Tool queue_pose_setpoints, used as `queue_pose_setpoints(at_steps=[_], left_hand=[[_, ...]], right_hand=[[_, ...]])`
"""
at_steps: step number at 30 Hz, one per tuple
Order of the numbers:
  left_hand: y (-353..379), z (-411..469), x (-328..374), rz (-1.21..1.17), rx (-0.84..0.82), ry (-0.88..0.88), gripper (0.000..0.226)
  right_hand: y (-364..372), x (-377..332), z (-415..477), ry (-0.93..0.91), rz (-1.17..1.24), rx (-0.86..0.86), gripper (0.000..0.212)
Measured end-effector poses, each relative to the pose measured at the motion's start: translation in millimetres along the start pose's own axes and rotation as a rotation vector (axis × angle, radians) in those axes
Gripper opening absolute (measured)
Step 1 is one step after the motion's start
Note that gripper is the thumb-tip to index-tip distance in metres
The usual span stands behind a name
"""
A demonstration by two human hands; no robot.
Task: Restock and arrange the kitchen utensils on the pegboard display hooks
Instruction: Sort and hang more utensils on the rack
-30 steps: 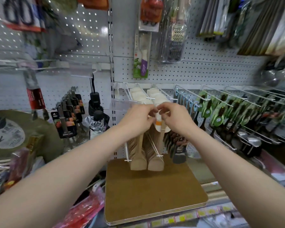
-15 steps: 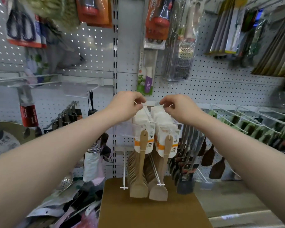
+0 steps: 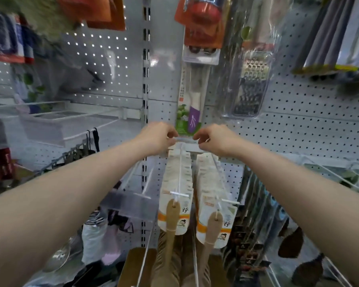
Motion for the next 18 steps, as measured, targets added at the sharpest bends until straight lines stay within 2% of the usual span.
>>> queue_pose_setpoints(at_steps=[6,13,18], left_hand=[[18.2,30.2,-11.4,0.094,-0.107,0.024,0.028],[42.4,61.7,-29.1,0.16,-0.213,-0.013,0.021],[51.9,73.7,-34.8,0.226,-0.272,-0.011,0.02]], right_hand=[[17.2,12.2,39.0,-0.017,-0.021,-0.052,0.034],[51.3,25.4,68.1,0.053,0.076,-0.166,0.021],[66.9,26.6,83.5,0.059,0.071,-0.208,0.019]])
Point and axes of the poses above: each hand's wrist, its own z-axis towards the middle knuckle, its own y-axis out of the palm, x = y × z, the point moved 5 cm from there along z, towards the middle knuckle, and after that the axes turned 7 degrees about -z, right-handed, at the moved point
